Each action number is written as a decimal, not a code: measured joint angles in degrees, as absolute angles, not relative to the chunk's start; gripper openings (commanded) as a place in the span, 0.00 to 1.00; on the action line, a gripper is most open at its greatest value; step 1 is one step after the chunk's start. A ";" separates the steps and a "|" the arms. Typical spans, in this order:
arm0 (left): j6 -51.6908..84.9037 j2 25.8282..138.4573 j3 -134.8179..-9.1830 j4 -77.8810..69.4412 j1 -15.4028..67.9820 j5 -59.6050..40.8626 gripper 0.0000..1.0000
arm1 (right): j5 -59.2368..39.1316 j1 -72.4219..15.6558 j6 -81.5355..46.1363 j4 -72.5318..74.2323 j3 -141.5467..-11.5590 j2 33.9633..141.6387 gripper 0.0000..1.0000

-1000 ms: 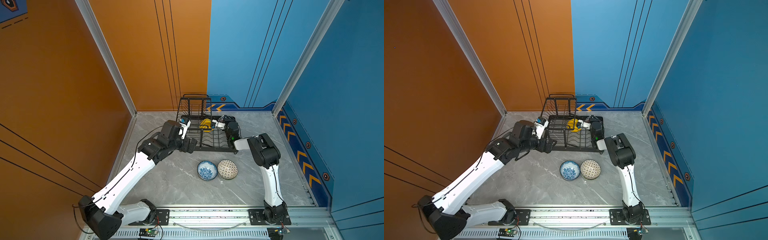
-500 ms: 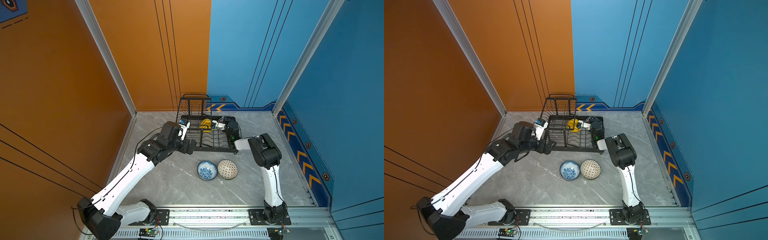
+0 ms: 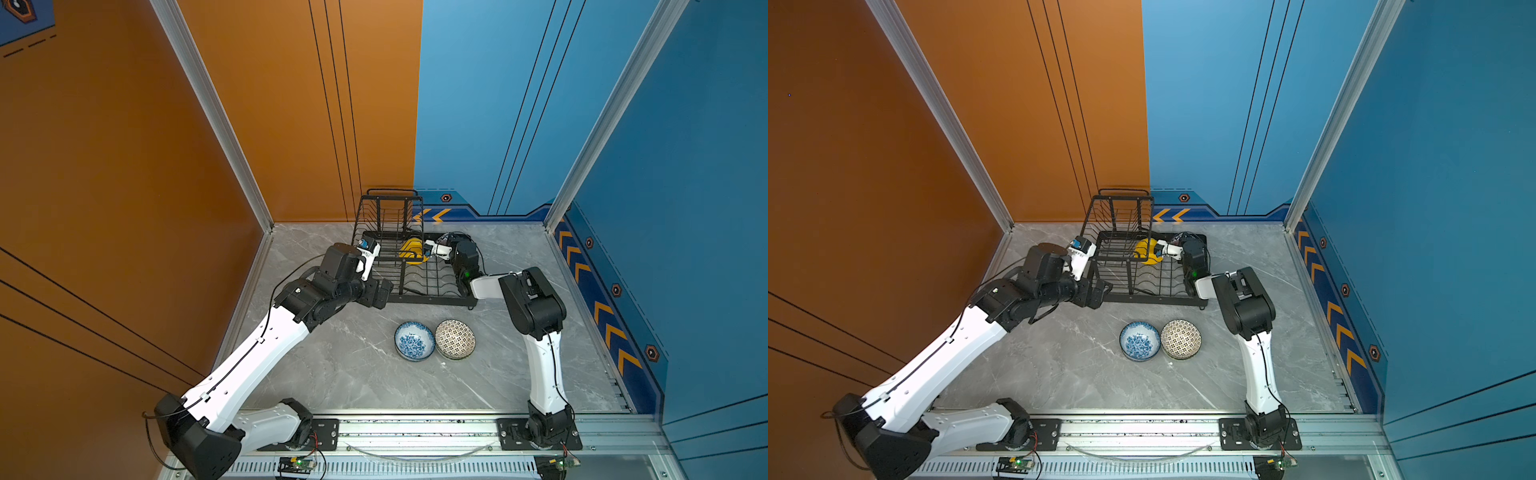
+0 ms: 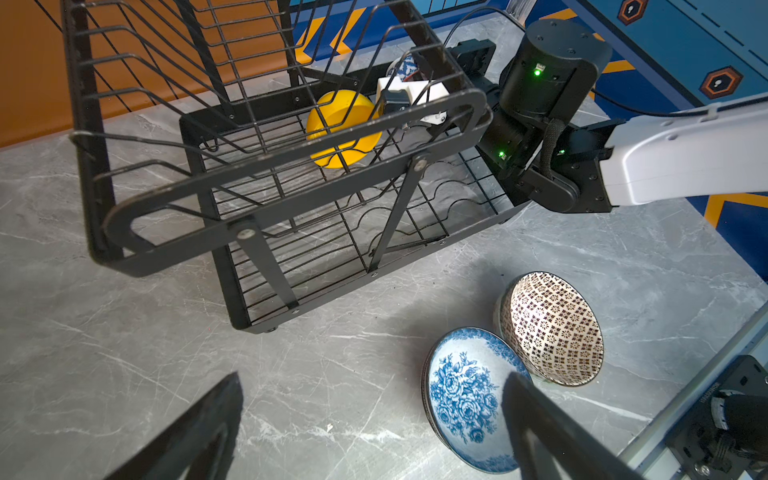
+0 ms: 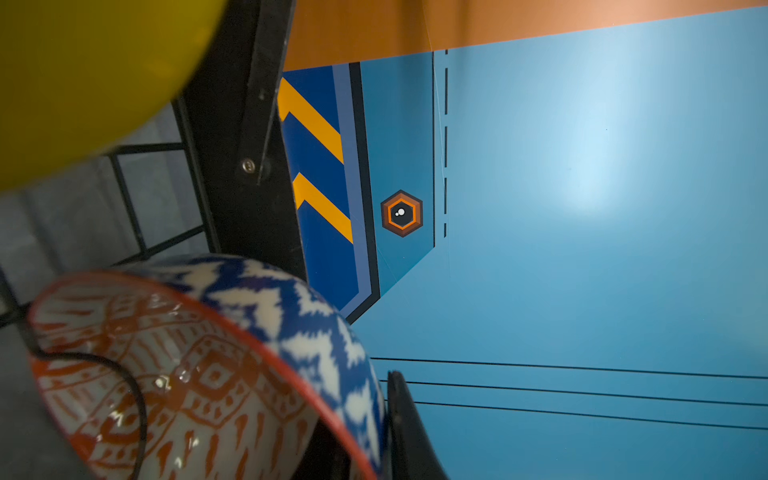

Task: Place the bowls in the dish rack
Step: 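Lower the orange bowl into the rack slots beside the yellow bowl with the right gripper, then release the orange bowl and raise the right gripper away from the rack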

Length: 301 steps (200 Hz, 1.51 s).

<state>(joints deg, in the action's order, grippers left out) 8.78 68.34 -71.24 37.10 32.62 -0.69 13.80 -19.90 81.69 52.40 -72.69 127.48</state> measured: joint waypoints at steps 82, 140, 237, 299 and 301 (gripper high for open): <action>8.78 68.34 -71.24 37.10 32.62 -0.69 0.98 | 13.76 -19.90 80.71 51.35 -72.66 125.51 1.00; 8.78 68.03 -71.24 37.10 32.32 -0.78 0.98 | 13.80 -20.10 77.43 48.69 -69.12 116.05 1.00; 9.45 67.59 -70.76 37.12 29.89 -3.38 0.98 | 19.92 -25.41 48.66 9.67 -66.94 88.23 1.00; 12.29 65.91 -69.87 41.08 29.56 -2.42 0.98 | 20.08 -25.96 18.74 -23.77 -76.71 85.45 1.00; 12.43 65.91 -69.87 41.43 29.54 -2.42 0.98 | 19.86 -25.96 18.13 -24.58 -76.77 85.45 1.00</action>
<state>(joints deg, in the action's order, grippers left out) 12.43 65.91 -69.87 41.43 29.54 -2.42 19.86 -25.96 18.13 -24.58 -76.77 85.45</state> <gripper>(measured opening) 0.980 0.999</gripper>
